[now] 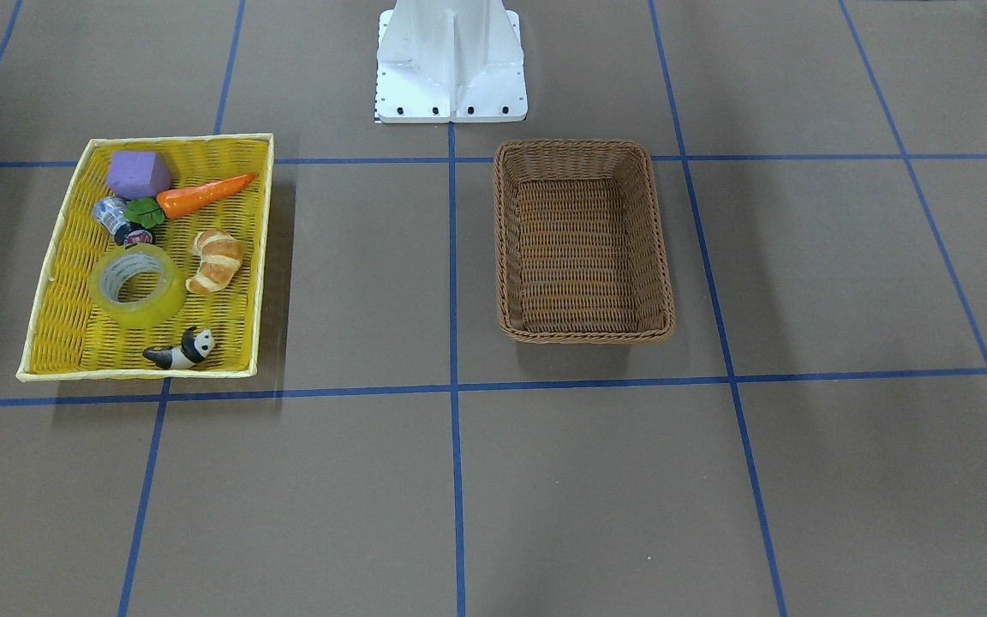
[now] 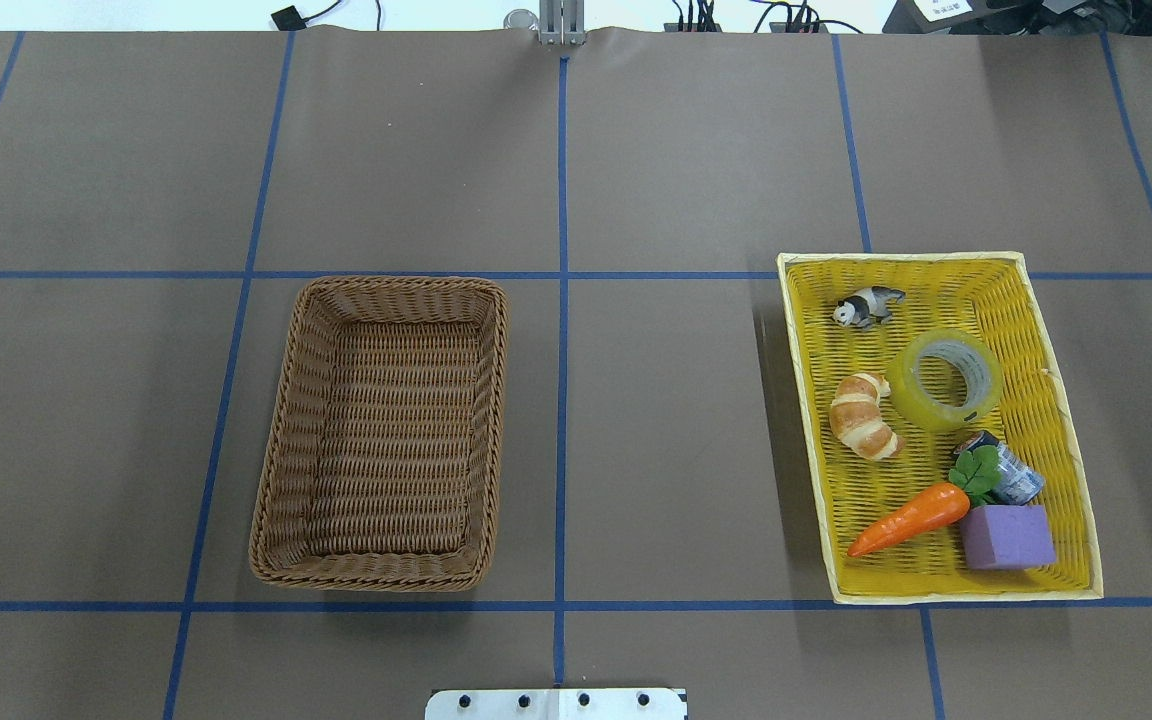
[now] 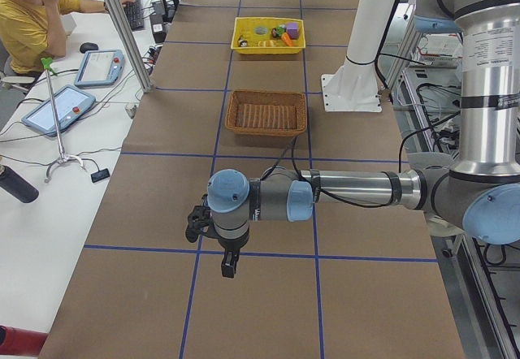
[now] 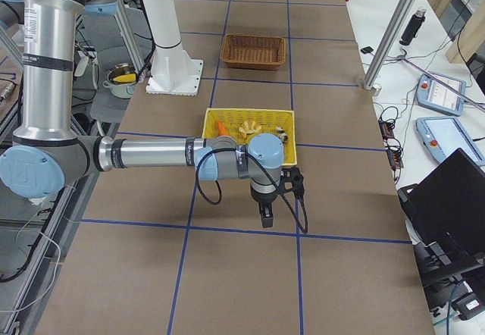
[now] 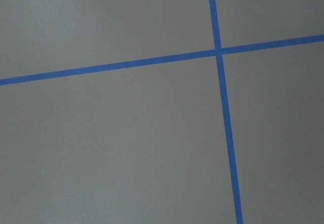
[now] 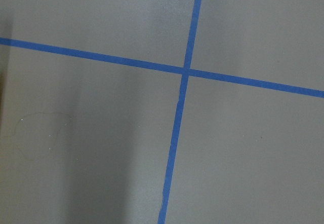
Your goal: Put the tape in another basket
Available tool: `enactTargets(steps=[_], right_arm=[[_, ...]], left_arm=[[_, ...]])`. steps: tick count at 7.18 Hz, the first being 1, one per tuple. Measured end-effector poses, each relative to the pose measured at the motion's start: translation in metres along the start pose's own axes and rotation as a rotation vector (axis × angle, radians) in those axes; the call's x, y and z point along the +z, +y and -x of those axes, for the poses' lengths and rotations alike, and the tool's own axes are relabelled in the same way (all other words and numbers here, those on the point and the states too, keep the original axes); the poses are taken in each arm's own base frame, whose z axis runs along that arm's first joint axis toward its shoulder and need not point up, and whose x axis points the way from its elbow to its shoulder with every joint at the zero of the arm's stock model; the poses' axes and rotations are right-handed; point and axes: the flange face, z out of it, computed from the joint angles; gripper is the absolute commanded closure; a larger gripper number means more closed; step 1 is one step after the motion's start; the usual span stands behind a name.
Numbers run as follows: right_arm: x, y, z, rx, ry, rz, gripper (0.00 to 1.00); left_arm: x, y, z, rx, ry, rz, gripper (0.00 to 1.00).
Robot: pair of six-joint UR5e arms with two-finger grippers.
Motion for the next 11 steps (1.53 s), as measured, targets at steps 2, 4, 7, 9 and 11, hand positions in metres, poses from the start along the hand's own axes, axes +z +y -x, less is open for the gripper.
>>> enactTargets(steps=[2, 4, 7, 9, 11], right_arm=[[-0.001, 0.0, 0.001, -0.005, 0.005, -0.005, 0.0], [0.0, -0.002, 0.0, -0.001, 0.006, -0.005, 0.0], [-0.016, -0.029, 0.012, -0.029, 0.009, -0.046, 0.0], [-0.045, -0.063, 0.038, -0.083, 0.008, -0.128, 0.0], [-0.061, -0.08, 0.058, -0.15, -0.022, -0.214, 0.0]], left_arm=[[-0.001, -0.001, -0.001, 0.003, -0.001, -0.002, 0.01], [-0.003, -0.003, -0.003, 0.008, -0.005, -0.005, 0.01], [-0.019, -0.028, -0.014, 0.042, -0.01, -0.044, 0.01], [-0.041, -0.059, -0.029, 0.134, -0.027, -0.146, 0.01], [-0.044, -0.067, -0.03, 0.196, -0.038, -0.213, 0.01]])
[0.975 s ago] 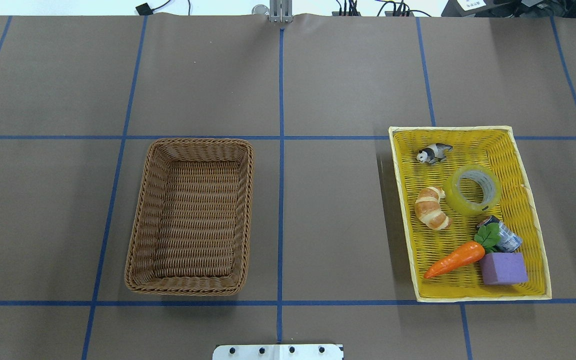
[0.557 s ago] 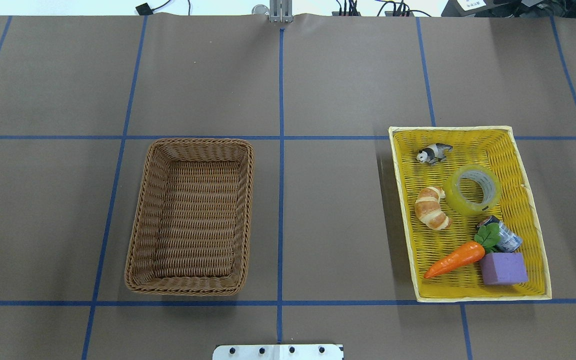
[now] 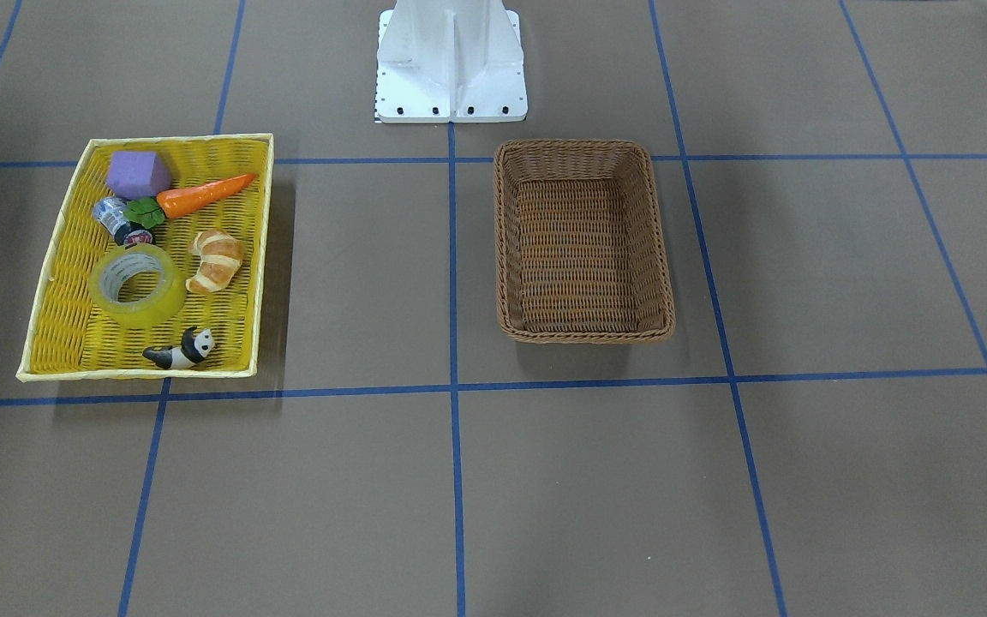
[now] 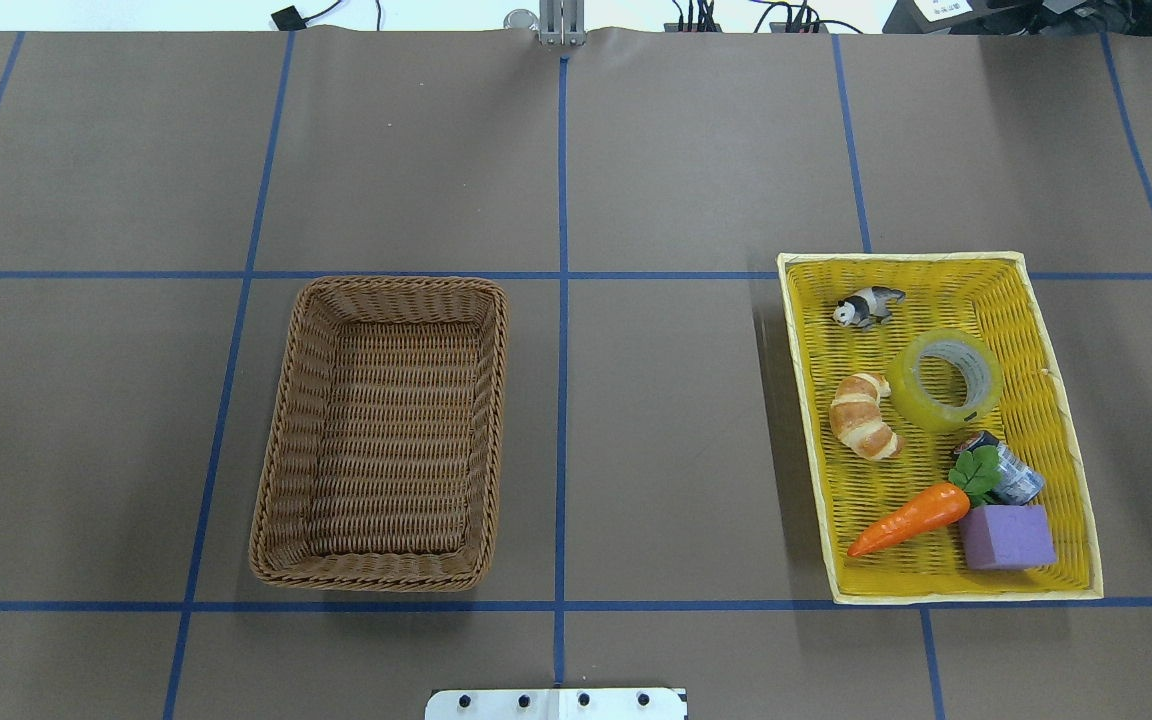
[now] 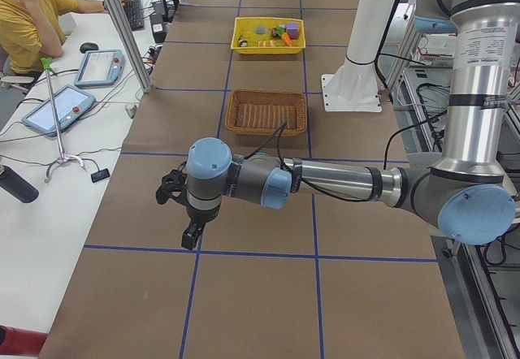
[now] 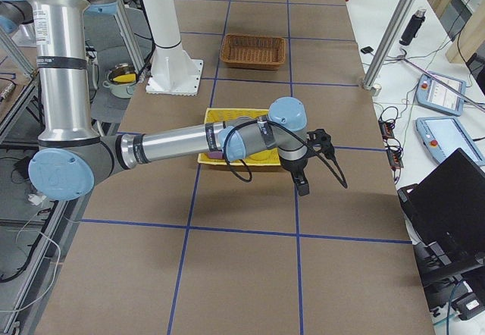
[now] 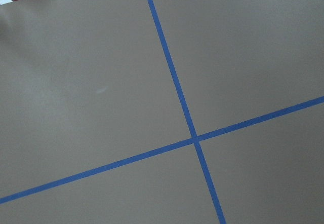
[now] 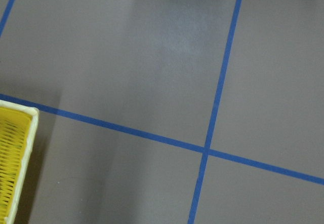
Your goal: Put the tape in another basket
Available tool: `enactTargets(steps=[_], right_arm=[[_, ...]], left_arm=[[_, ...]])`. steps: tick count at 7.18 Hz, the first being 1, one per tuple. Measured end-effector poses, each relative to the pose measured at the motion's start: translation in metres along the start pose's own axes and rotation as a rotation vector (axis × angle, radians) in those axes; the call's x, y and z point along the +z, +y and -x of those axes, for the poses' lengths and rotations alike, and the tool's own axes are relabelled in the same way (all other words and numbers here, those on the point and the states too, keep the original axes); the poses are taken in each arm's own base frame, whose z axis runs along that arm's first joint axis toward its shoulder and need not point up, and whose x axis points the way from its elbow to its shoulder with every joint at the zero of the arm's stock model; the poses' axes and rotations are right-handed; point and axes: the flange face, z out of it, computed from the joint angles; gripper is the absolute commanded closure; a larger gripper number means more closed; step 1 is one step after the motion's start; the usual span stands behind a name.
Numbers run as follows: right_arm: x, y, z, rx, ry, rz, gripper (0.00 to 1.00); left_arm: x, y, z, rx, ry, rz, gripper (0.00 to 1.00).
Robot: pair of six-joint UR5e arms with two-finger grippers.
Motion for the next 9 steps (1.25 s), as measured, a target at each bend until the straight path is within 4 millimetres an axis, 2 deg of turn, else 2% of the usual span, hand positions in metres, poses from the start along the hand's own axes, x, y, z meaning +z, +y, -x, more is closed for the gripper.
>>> enactTargets(steps=[1, 2, 3, 4, 5, 7, 9], right_arm=[[0.001, -0.008, 0.017, -0.011, -0.036, -0.032, 0.0], [0.015, -0.024, 0.055, -0.015, -0.091, -0.037, 0.0], [0.033, -0.048, 0.108, -0.047, -0.149, -0.027, 0.0], [0.052, -0.063, 0.158, -0.086, -0.19, -0.009, 0.0], [0.073, -0.065, 0.192, -0.116, -0.177, 0.003, 0.0], [0.116, -0.053, 0.229, -0.174, -0.088, 0.025, 0.0], [0.154, -0.033, 0.25, -0.221, -0.045, 0.074, 0.03]], left_arm=[[0.002, -0.002, 0.002, 0.02, -0.003, -0.022, 0.01], [0.003, -0.003, 0.003, 0.04, -0.007, -0.046, 0.01], [0.008, -0.002, 0.007, 0.052, -0.009, -0.06, 0.01], [0.013, -0.001, 0.012, 0.061, -0.011, -0.07, 0.01], [0.018, 0.001, 0.016, 0.06, -0.012, -0.08, 0.01], [0.022, 0.002, 0.018, 0.04, -0.014, -0.104, 0.01], [0.022, 0.002, 0.018, 0.034, -0.014, -0.111, 0.01]])
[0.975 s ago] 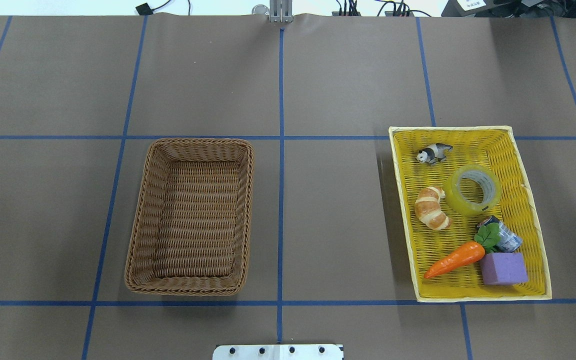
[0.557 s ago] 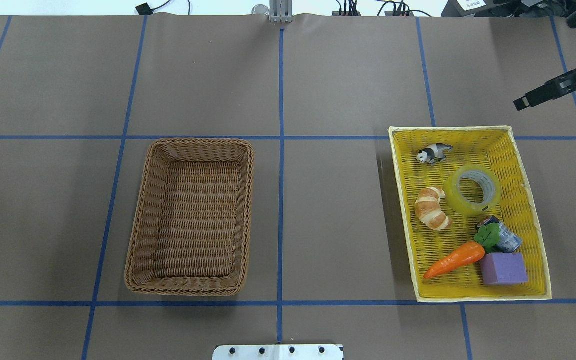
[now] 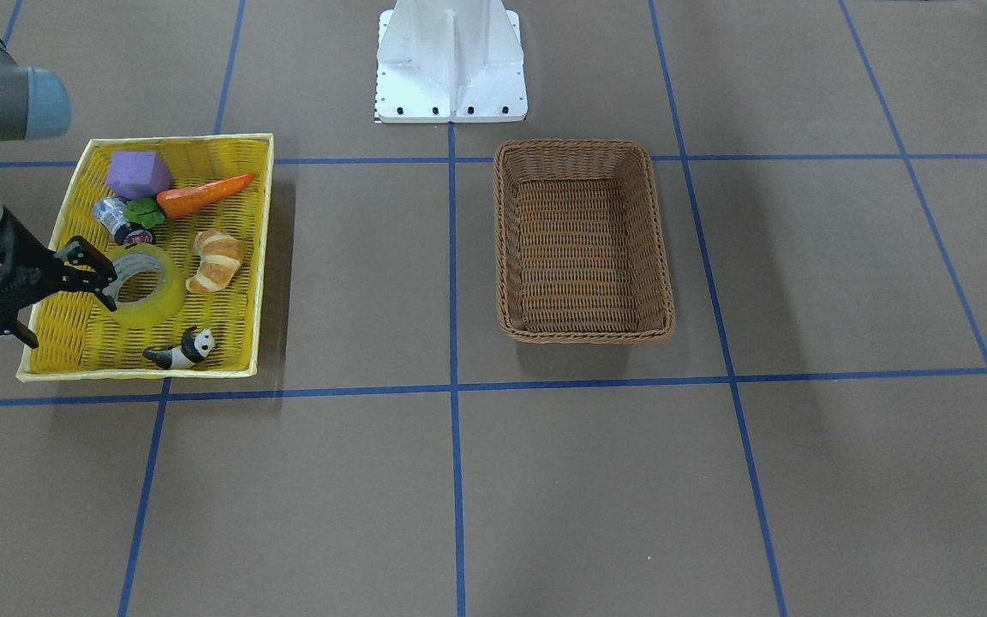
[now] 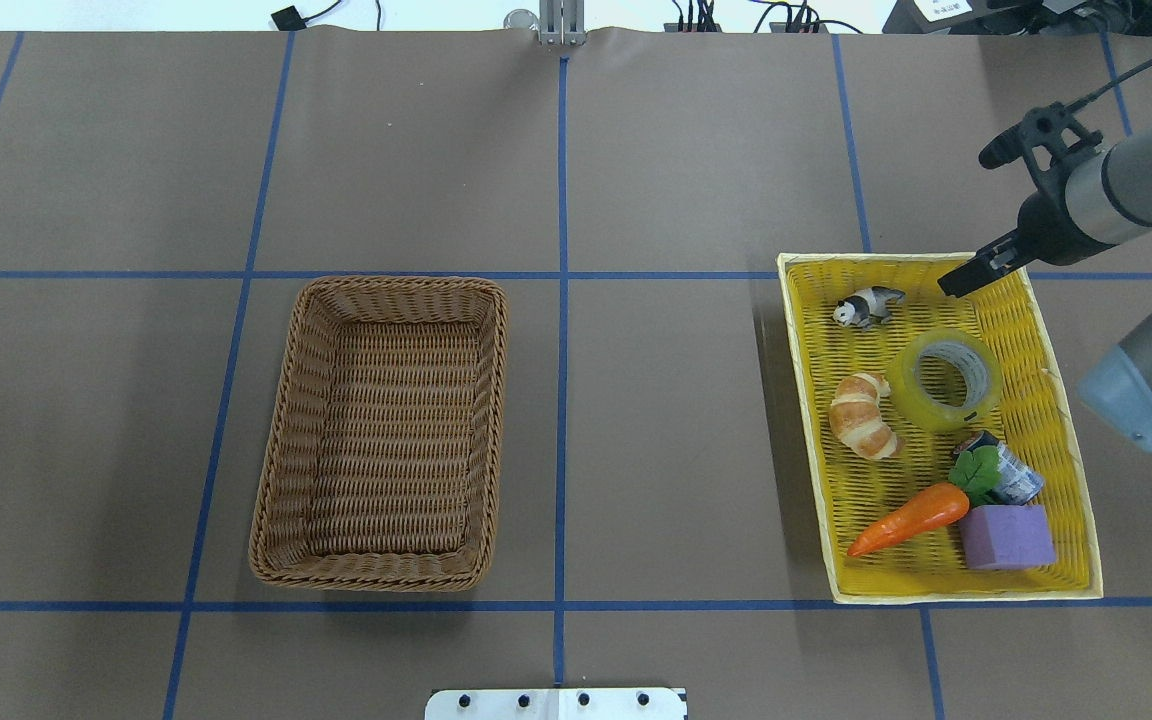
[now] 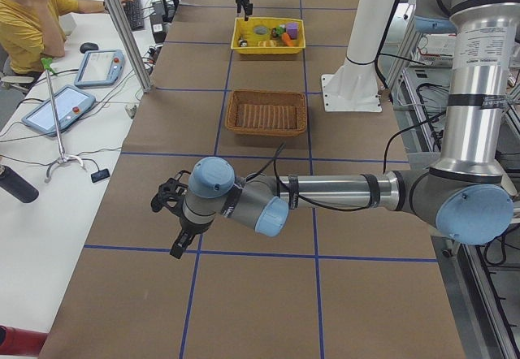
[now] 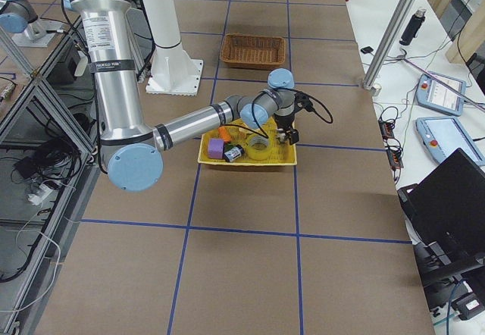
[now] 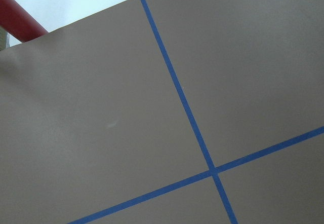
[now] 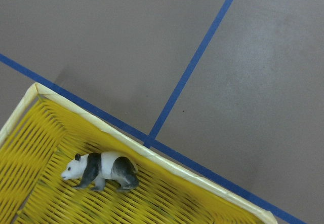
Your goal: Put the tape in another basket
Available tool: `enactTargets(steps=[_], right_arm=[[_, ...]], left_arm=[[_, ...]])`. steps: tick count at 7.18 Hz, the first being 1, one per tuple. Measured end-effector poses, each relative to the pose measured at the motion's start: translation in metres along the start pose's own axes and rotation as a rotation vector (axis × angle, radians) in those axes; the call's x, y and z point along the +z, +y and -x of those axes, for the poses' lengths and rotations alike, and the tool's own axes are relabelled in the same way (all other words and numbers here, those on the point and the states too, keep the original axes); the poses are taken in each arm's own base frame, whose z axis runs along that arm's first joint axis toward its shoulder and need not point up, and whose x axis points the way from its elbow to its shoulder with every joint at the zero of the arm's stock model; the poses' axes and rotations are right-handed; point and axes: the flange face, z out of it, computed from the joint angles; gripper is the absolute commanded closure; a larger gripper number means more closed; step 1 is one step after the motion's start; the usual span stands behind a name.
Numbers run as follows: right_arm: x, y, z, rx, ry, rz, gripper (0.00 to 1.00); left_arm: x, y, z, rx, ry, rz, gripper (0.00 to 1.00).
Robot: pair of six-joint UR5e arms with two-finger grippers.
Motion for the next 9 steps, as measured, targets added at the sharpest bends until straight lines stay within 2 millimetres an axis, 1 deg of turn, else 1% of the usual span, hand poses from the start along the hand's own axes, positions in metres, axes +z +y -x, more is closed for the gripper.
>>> enactTargets(steps=[2, 3, 4, 5, 6, 8, 9], right_arm=[[0.025, 0.025, 0.009, -0.019, 0.006, 0.055, 0.06], [0.035, 0.036, 0.012, -0.029, 0.006, 0.08, 0.14], [0.041, 0.048, 0.01, -0.045, 0.008, 0.101, 0.56], [0.045, 0.058, 0.007, -0.064, 0.01, 0.119, 0.92], [0.048, 0.062, 0.007, -0.08, 0.008, 0.128, 1.0], [0.053, 0.062, 0.018, -0.105, -0.002, 0.134, 1.0], [0.05, 0.059, 0.023, -0.114, -0.007, 0.126, 1.0]], left_arm=[[0.0, 0.0, 0.0, -0.001, -0.001, -0.001, 0.01], [0.0, 0.0, 0.0, -0.002, 0.0, -0.001, 0.01], [0.0, 0.0, -0.001, -0.003, 0.0, -0.002, 0.01], [0.0, -0.001, -0.001, -0.003, 0.0, -0.002, 0.01], [0.0, -0.001, -0.001, -0.003, 0.0, -0.002, 0.01], [0.0, 0.002, -0.001, -0.003, 0.0, -0.002, 0.01], [0.0, 0.003, -0.001, -0.003, 0.0, -0.003, 0.01]])
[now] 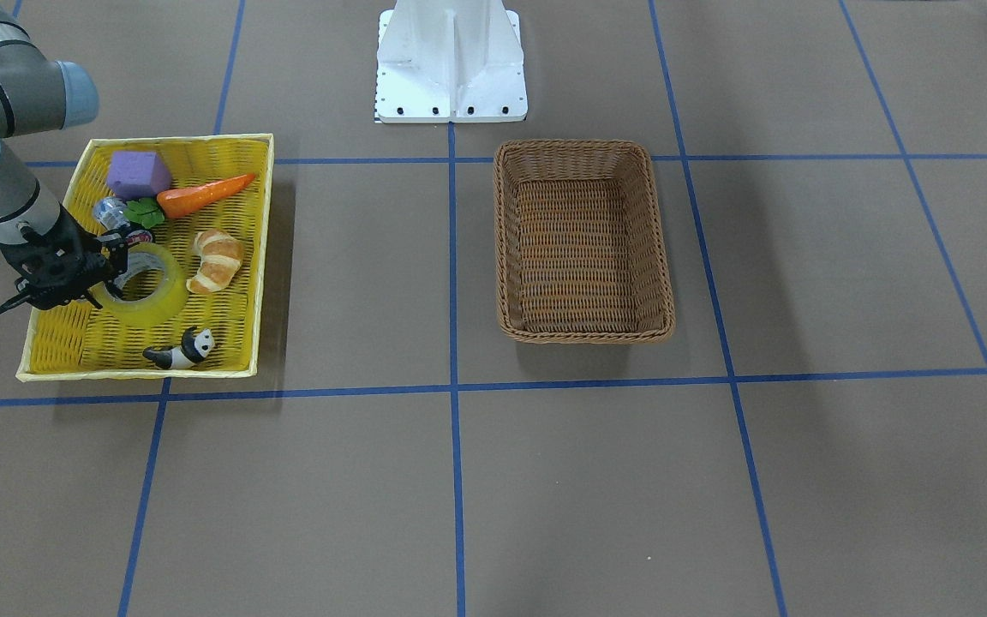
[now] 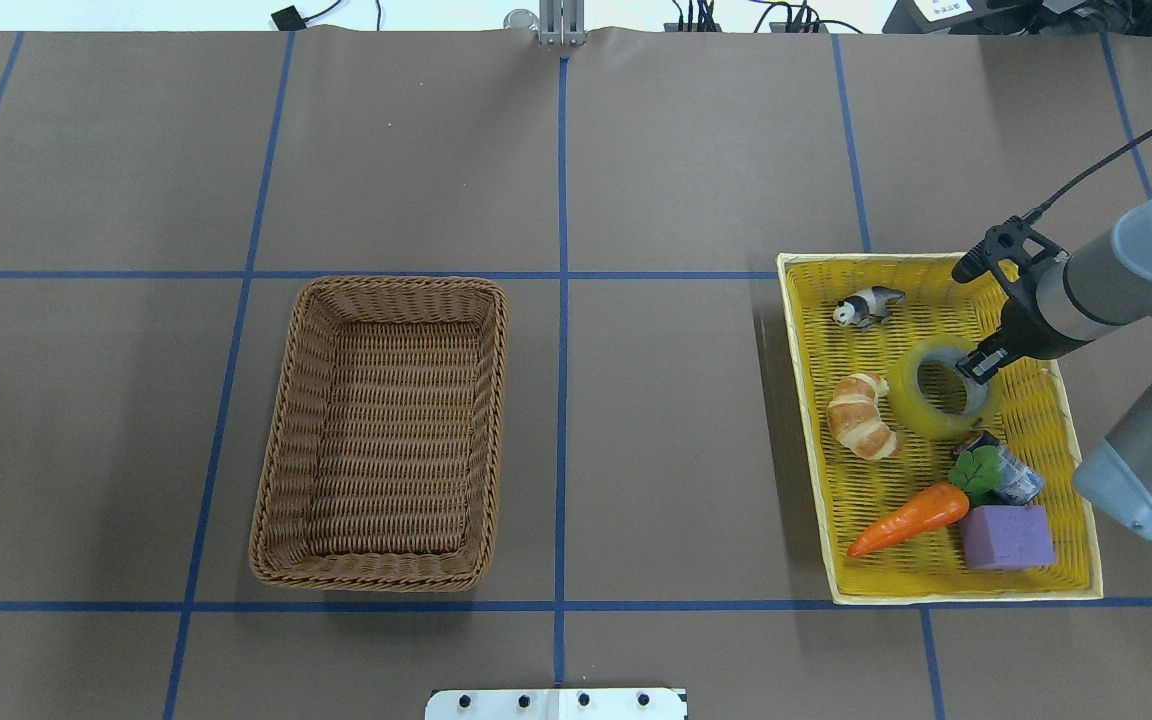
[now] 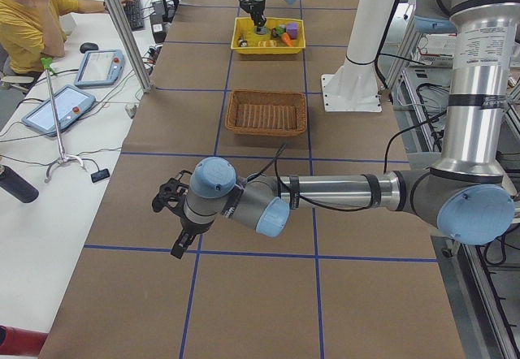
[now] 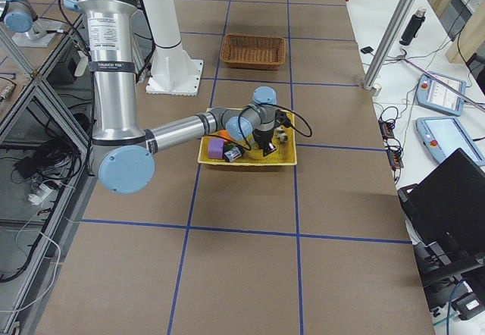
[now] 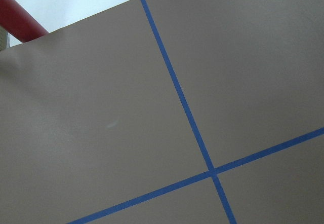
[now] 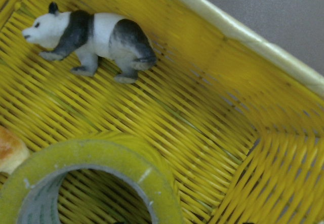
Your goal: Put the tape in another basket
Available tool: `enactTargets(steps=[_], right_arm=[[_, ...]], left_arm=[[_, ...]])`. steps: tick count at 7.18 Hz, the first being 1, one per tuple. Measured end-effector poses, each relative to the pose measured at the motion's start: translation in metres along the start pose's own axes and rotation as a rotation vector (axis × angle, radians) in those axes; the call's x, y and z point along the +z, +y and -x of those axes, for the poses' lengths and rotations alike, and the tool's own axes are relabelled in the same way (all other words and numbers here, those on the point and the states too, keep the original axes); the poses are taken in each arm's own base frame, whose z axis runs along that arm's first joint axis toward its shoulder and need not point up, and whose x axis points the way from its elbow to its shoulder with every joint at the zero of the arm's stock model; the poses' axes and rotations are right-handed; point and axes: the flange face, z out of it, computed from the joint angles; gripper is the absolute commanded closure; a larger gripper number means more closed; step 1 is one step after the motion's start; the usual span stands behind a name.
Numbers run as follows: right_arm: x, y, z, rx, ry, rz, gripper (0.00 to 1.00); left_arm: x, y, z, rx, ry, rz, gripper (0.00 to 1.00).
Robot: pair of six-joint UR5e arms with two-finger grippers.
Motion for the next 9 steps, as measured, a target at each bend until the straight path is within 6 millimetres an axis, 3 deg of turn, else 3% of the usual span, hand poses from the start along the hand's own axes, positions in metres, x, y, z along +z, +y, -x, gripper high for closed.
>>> enactTargets(steps=[2, 4, 6, 8, 9], right_arm=[[-0.024, -0.009, 0.002, -0.005, -0.005, -0.046, 1.0], [-0.061, -0.023, -0.023, 0.035, 0.022, -0.119, 1.0], [-0.101, -0.062, -0.029, 0.134, 0.027, -0.219, 1.0], [-0.132, -0.12, 0.009, 0.26, -0.032, -0.311, 1.0], [-0.142, -0.146, 0.039, 0.304, -0.067, -0.343, 1.0]], left_arm=[[0.0, 0.001, 0.0, -0.003, 0.0, 0.0, 0.01], [-0.002, -0.001, -0.001, -0.022, 0.002, -0.006, 0.01], [-0.003, -0.012, -0.012, -0.015, 0.01, -0.036, 0.01], [0.004, -0.039, -0.041, -0.016, 0.038, -0.082, 0.0], [0.014, -0.063, -0.072, -0.058, 0.075, -0.116, 0.0]])
